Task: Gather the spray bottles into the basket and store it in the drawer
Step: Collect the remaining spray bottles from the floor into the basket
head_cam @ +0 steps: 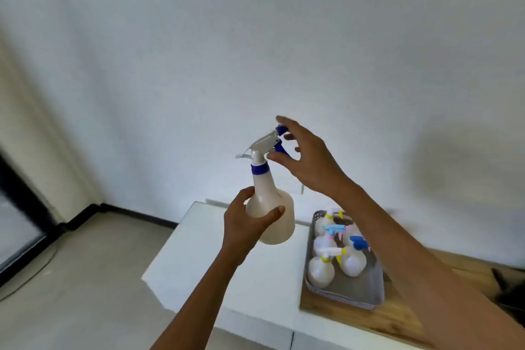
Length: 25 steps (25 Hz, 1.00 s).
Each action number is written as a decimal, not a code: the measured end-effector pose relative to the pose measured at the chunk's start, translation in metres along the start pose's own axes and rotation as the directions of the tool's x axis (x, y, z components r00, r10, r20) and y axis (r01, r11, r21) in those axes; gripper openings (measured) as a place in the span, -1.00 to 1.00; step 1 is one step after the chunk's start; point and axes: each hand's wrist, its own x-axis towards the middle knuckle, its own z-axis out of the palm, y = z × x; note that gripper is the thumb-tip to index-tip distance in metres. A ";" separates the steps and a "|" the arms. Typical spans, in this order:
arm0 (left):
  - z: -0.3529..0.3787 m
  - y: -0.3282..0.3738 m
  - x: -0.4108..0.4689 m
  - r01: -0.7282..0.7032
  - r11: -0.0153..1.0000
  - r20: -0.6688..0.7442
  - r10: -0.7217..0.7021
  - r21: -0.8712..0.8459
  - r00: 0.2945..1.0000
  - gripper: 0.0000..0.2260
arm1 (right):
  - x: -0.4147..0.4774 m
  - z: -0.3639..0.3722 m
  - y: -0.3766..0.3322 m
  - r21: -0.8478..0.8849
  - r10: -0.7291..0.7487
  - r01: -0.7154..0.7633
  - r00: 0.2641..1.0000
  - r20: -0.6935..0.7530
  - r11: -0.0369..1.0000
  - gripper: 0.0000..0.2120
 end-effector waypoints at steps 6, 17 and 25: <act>0.060 -0.018 0.073 -0.069 0.994 0.244 0.046 0.085 0.969 -0.40 | 0.037 -0.044 0.064 -0.186 0.114 -0.115 0.993 -0.015 0.976 -0.67; 0.187 -0.060 0.108 -0.138 0.940 0.553 -0.062 0.312 0.831 -0.52 | -0.025 -0.096 0.215 -0.383 0.493 -0.464 0.870 -0.027 0.799 -0.80; 0.219 -0.093 0.101 -0.013 0.893 0.385 -0.181 0.451 0.905 -0.79 | -0.107 -0.079 0.333 -0.400 0.671 -0.617 0.741 -0.005 0.678 -0.84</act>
